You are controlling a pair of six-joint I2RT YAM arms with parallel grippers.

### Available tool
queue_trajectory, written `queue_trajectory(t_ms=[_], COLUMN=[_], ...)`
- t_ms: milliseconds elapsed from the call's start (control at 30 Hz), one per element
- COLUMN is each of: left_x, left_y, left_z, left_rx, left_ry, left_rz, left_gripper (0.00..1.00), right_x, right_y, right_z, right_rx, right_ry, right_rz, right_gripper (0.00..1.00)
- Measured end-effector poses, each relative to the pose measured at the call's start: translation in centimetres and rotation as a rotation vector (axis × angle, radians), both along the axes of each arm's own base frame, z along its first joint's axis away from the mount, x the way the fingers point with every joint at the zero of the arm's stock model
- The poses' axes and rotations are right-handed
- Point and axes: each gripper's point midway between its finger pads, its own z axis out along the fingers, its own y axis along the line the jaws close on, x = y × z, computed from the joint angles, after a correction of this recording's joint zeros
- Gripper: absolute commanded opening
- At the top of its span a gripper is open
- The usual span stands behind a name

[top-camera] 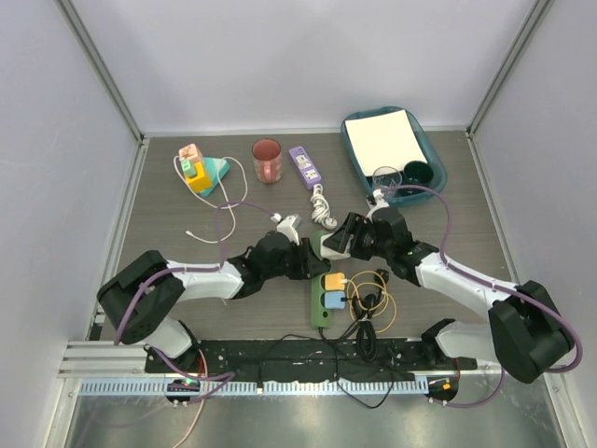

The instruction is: Pull the plug off the socket

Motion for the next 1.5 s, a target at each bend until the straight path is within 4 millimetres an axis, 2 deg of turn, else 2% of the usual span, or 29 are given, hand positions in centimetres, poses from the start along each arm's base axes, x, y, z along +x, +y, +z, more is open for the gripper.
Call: queue_trajectory(t_ms=[400, 633, 1100, 1233, 1400, 1500], left_x=[-0.3, 0.0, -0.4, -0.4, -0.1, -0.2], left_y=[-0.2, -0.1, 1.0, 1.0, 0.7, 0.7], left_z=[0.3, 0.8, 1.5, 1.8, 3.1, 3.3], left_rx=[-0.023, -0.041, -0.063, -0.074, -0.116, -0.120], left_ry=[0.013, 0.013, 0.025, 0.012, -0.025, -0.026], left_rz=[0.005, 0.013, 0.020, 0.023, 0.022, 0.017], left_gripper=[0.00, 0.00, 0.00, 0.00, 0.00, 0.00], right_x=[-0.4, -0.4, -1.3, -1.4, -1.7, -1.9], right_y=[-0.7, -1.2, -0.8, -1.0, -1.5, -1.5], right_z=[-0.1, 0.6, 0.8, 1.5, 3.1, 3.1], right_rx=[0.043, 0.063, 0.121, 0.077, 0.060, 0.078], right_ry=[-0.036, -0.041, -0.011, 0.006, -0.027, -0.039], right_rz=[-0.010, -0.002, 0.009, 0.019, 0.023, 0.023], right_gripper=[0.01, 0.01, 0.01, 0.01, 0.01, 0.01])
